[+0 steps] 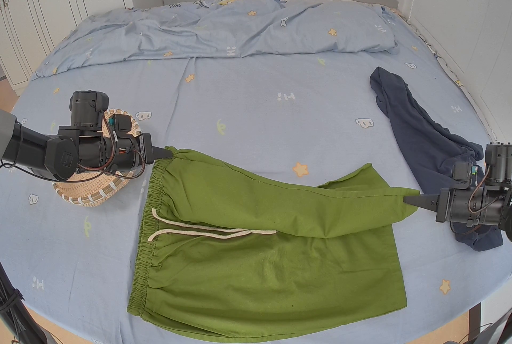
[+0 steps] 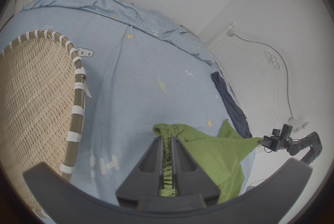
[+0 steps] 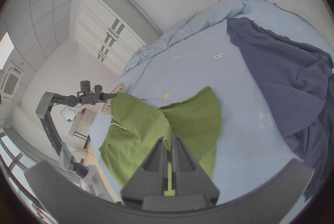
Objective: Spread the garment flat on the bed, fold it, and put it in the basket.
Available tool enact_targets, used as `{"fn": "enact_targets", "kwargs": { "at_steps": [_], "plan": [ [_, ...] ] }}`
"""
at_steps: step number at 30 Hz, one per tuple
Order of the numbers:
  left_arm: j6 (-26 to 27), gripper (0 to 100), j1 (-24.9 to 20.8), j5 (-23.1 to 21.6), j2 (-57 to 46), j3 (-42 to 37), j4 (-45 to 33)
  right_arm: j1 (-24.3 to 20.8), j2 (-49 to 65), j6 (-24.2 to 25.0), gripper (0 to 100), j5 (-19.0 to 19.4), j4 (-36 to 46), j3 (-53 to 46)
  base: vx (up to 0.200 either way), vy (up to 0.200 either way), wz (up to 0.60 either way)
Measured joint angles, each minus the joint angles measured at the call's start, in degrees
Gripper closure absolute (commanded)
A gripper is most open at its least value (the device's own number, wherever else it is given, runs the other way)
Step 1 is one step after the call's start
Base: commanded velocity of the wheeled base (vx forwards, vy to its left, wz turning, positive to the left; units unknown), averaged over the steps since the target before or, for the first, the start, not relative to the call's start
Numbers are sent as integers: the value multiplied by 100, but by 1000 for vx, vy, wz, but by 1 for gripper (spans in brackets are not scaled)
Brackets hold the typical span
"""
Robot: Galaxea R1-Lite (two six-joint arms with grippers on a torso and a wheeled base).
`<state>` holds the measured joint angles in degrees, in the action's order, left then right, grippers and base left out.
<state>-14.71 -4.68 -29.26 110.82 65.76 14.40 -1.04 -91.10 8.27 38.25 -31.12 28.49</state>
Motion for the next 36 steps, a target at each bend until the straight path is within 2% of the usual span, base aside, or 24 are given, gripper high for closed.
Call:
{"fn": "enact_targets", "kwargs": {
  "at_steps": [3, 8, 14, 20, 23, 28, 36],
  "plan": [
    [-4, 100, 24, 2, -79, -60, 0, -265, 489, 121, 100, -123, 789, 255, 0, 0, 0],
    [-11, 100, 89, -2, -201, -115, 0, -550, 1106, 222, 100, -304, 1643, 994, 0, 0, 0],
    [-12, 100, 216, -9, -295, -126, 0, -607, 1250, 244, 100, -350, 1830, 1523, 0, 0, 0],
    [-39, 100, 317, -9, -335, -126, 189, -607, 913, 254, 100, -380, 1851, 2187, 0, 0, 0],
    [-135, 100, 378, -7, -338, -126, 344, -634, 679, 255, 100, -563, 1982, 2500, 0, 0, 0],
    [-167, 100, 433, -9, -338, -140, 391, -745, 469, 238, 100, -664, 2076, 2694, 0, 0, 0],
    [-171, 100, 468, -11, -322, -148, 473, -667, 138, 222, 100, -669, 1991, 3123, 0, 0, 0]
  ]
}}
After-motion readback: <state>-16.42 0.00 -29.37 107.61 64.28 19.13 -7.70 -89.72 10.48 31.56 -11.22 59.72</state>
